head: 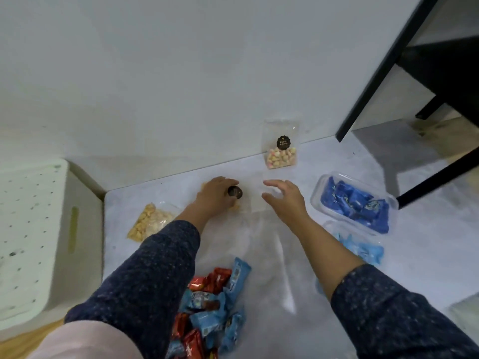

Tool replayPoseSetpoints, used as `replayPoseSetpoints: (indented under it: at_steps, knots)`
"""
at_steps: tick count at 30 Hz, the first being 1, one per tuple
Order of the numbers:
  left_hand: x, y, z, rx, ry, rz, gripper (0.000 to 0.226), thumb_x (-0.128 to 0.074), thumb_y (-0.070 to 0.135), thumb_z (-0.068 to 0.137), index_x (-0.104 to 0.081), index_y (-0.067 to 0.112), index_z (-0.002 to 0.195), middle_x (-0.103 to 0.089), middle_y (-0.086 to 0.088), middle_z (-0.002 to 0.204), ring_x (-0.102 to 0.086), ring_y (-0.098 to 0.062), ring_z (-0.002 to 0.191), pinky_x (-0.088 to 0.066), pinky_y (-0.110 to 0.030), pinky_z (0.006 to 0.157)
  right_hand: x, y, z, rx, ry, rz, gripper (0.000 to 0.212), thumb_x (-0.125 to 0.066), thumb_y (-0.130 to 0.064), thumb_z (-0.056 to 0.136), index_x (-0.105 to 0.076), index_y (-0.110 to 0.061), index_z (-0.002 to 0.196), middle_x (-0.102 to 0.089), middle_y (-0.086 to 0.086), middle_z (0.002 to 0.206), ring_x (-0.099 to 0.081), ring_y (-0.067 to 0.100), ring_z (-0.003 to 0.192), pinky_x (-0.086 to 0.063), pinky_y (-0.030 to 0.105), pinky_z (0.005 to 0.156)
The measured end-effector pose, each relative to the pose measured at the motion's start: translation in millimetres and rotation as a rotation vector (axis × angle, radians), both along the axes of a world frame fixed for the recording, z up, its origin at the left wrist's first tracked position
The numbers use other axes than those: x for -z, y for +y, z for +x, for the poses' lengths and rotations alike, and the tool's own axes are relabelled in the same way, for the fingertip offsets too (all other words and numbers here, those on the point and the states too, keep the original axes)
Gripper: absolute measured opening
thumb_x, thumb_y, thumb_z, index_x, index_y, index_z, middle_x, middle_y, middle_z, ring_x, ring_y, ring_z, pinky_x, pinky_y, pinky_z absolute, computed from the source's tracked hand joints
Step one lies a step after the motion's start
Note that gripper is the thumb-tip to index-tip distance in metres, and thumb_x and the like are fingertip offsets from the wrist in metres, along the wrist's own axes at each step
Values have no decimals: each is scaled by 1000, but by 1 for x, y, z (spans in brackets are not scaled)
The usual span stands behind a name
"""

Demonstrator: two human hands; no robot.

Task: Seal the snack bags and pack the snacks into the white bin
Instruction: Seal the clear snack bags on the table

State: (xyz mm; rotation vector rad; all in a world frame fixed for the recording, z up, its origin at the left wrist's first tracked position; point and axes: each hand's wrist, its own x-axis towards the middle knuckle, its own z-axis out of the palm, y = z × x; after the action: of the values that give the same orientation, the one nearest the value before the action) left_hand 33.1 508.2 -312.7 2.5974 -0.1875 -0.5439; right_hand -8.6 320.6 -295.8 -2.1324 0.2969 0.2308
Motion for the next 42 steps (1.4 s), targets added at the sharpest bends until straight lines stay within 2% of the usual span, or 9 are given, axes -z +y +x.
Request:
replayPoseSetpoints:
  at_steps: [5, 10, 14, 19, 24, 27, 32, 38, 42]
  knots:
    - [7, 10, -13, -33, 44, 42, 58, -55, 42, 86, -35, 39, 141, -26, -6, 153, -22, -26, 142, -25, -49, 114, 15, 27, -27, 165, 45, 178, 25, -69, -17, 83, -70, -23, 107, -60, 0, 124, -51, 13, 120, -43, 28, 102]
    - [3, 17, -32, -52, 49, 57, 57, -50, 47, 90, -28, 42, 142, -30, -7, 150, -28, -30, 137, -29, -49, 109, 4, 42, -31, 213, 21, 250, 28, -64, -10, 80, -69, -37, 79, -65, -7, 88, -60, 19, 98, -50, 45, 97]
    - [-22, 25, -37, -42, 71, -137, 58, -57, 39, 89, -33, 33, 142, -47, -12, 139, -44, -29, 128, -38, -38, 103, -30, 50, -26, 113, -55, 295, 29, -60, -3, 82, -68, -31, 77, -69, 6, 96, -65, 26, 100, -52, 43, 93]
    - [-76, 28, -44, -194, -110, -433, 47, -60, 29, 90, -44, 18, 133, -52, -6, 134, -47, -19, 127, -33, -21, 94, -87, 50, -20, -131, -183, 281, 26, -56, 3, 85, -68, -20, 87, -57, -6, 79, -59, 12, 75, -54, 25, 77]
    - [-132, 28, -51, -359, -252, -736, 42, -62, 29, 89, -43, 17, 125, -56, 6, 122, -50, -12, 125, -38, -22, 99, -152, 39, -20, -394, -211, 219, 30, -55, 5, 84, -67, -18, 97, -58, 3, 77, -68, 19, 72, -55, 30, 78]
    - [-164, 25, -60, -415, -329, -815, 36, -63, 26, 89, -48, 24, 121, -62, 8, 103, -57, -10, 109, -45, -30, 96, -187, 30, -22, -475, -226, 242, 31, -56, 4, 86, -65, -21, 103, -57, 3, 80, -74, 22, 78, -55, 20, 68]
    - [-206, 13, -80, -573, -510, -967, 14, -61, 18, 89, -61, 30, 95, -62, 1, 93, -67, -8, 86, -50, -29, 90, -218, 24, -24, -403, -348, 366, 37, -63, 1, 85, -62, -25, 112, -60, 1, 83, -74, 21, 71, -57, 34, 80]
    - [-225, -6, -106, -735, -592, -1117, 10, -56, 17, 92, -64, 23, 89, -67, 6, 80, -71, -8, 77, -55, -31, 86, -230, 18, -33, -307, -490, 557, 26, -53, 2, 91, -59, -21, 101, -72, 7, 82, -70, 16, 65, -59, 25, 69]
    - [-231, -7, -116, -773, -595, -1174, 9, -58, 13, 92, -64, 19, 91, -71, 1, 79, -72, -9, 77, -55, -26, 83, -234, 16, -33, -311, -462, 587, 20, -58, -4, 90, -56, -16, 106, -75, 2, 82, -72, 15, 74, -58, 23, 74]
